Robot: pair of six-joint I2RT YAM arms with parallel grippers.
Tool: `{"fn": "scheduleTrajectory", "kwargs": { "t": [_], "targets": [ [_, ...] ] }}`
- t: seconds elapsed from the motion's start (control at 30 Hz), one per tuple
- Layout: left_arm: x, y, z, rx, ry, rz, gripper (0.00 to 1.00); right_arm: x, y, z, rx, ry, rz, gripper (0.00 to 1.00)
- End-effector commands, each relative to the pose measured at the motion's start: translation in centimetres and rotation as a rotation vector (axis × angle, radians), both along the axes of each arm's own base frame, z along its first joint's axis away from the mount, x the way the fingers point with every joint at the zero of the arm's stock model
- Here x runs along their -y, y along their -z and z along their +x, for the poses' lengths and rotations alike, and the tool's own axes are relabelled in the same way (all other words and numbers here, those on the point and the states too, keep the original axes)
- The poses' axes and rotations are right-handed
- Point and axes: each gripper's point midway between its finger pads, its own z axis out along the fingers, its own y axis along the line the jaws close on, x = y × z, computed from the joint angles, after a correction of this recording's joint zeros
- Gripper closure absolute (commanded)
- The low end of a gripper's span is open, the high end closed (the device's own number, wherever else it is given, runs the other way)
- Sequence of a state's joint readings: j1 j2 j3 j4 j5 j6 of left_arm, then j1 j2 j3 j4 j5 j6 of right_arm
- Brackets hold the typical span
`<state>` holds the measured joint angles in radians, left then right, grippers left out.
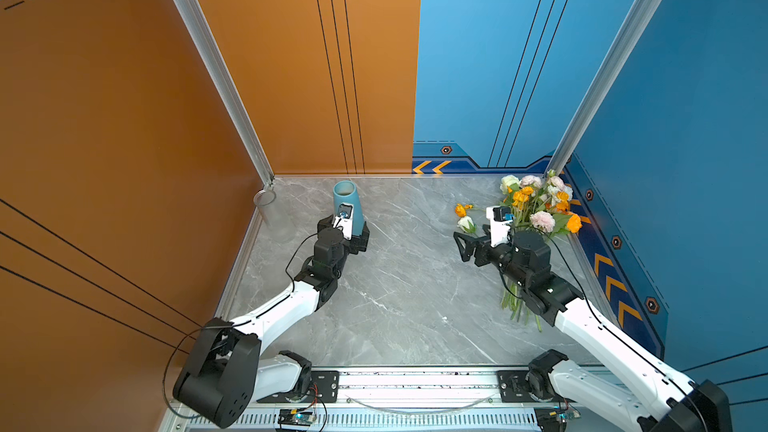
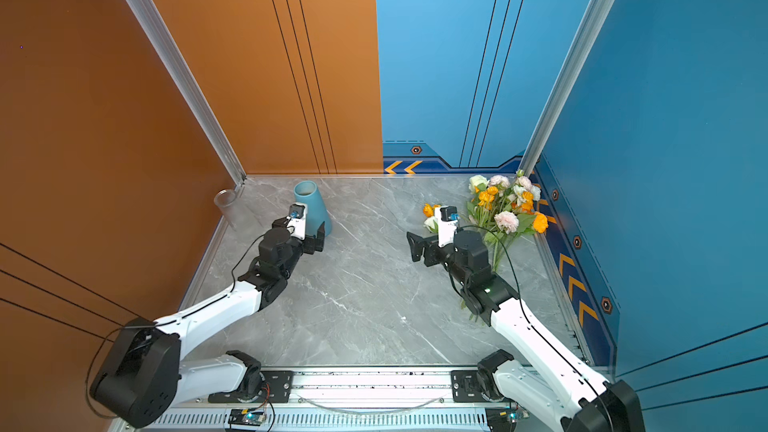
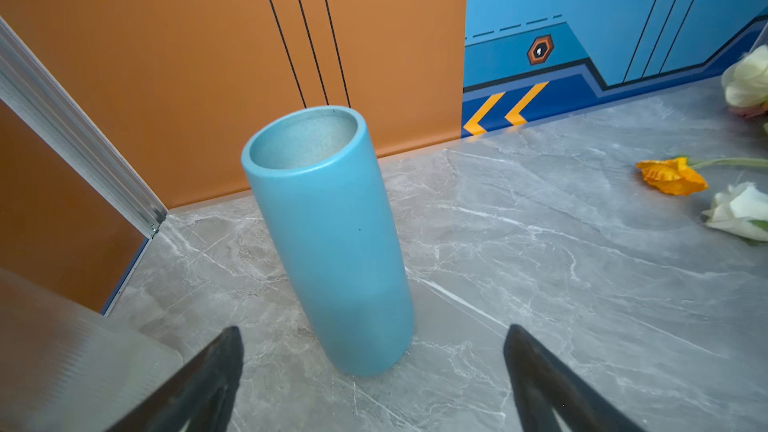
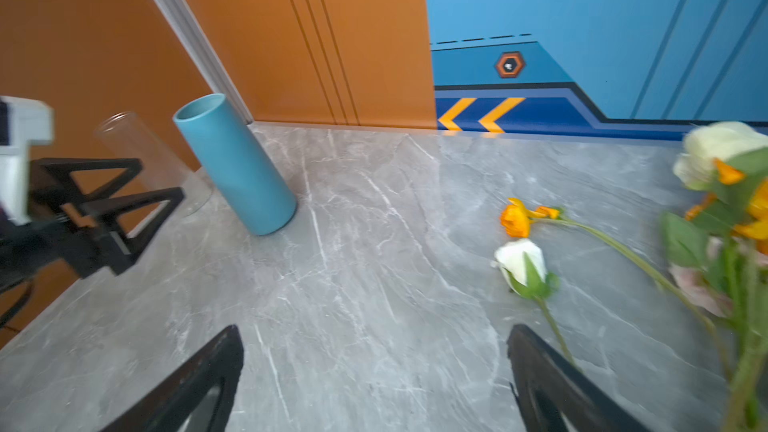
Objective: Arrange the flowers into the vase
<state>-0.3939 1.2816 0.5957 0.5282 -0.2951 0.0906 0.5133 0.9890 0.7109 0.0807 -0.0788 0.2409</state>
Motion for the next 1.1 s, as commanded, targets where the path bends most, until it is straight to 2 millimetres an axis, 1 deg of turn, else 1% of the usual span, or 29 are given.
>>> {"fn": "scheduleTrajectory", "kwargs": {
  "t": [0.0, 0.03, 0.1, 0.13, 0.2, 0.23, 0.33, 0.4, 0.47, 0.5, 0.63, 0.8, 0.93, 1.07],
  "targets": [
    [-0.4, -1.9, 1.1, 0.085, -0.035, 0.028, 0.02, -4.1, -3.2, -0.4, 0.052, -0.102, 0.029, 0.0],
    [-0.8, -2.4, 1.2, 0.11, -0.051, 0.017, 0.02, -5.3, -3.6, -0.4, 0.066, -0.126, 0.038, 0.0],
    [-1.4, -2.7, 1.7, 0.116, -0.073, 0.016, 0.02, -7.7, -4.3, -0.3, 0.079, -0.178, 0.061, 0.0],
    [-1.7, -2.7, 2.0, 0.115, -0.086, 0.021, 0.02, -9.0, -4.5, -0.2, 0.079, -0.204, 0.069, 0.0],
    [-2.3, -2.6, 2.5, 0.11, -0.107, 0.021, 0.02, -12.1, -5.1, -0.7, 0.077, -0.283, 0.078, 0.0],
    [-2.5, -2.4, 2.8, 0.105, -0.107, 0.014, 0.02, -13.3, -5.3, -0.7, 0.077, -0.307, 0.077, 0.0],
    [-2.7, -1.8, 3.8, 0.092, -0.076, -0.035, 0.02, -16.0, -6.2, -1.1, 0.095, -0.356, 0.105, 0.0],
    [-2.6, -1.7, 4.6, 0.095, -0.049, -0.059, 0.02, -17.0, -6.4, -1.4, 0.102, -0.387, 0.133, 0.0],
    [-2.4, -1.5, 5.4, 0.103, -0.016, -0.091, 0.02, -17.6, -6.1, -1.6, 0.095, -0.402, 0.143, 0.0],
    [-2.3, -1.6, 5.8, 0.114, 0.002, -0.112, 0.02, -17.8, -5.6, -1.6, 0.082, -0.406, 0.137, 0.0],
    [-2.3, -1.6, 6.8, 0.131, 0.041, -0.178, 0.02, -18.1, -4.3, -1.6, 0.054, -0.418, 0.117, 0.0],
    [-2.2, -1.9, 8.3, 0.164, 0.094, -0.275, 0.02, -18.3, -4.1, -1.5, 0.062, -0.424, 0.097, 0.0],
    [-1.7, -1.4, 10.0, 0.155, 0.107, -0.28, 0.02, -18.4, -3.8, -1.3, 0.058, -0.422, 0.081, 0.0],
    [-1.4, -0.7, 11.3, 0.143, 0.115, -0.289, 0.02, -18.3, -3.5, -1.1, 0.054, -0.424, 0.071, 0.0]
  ]
}}
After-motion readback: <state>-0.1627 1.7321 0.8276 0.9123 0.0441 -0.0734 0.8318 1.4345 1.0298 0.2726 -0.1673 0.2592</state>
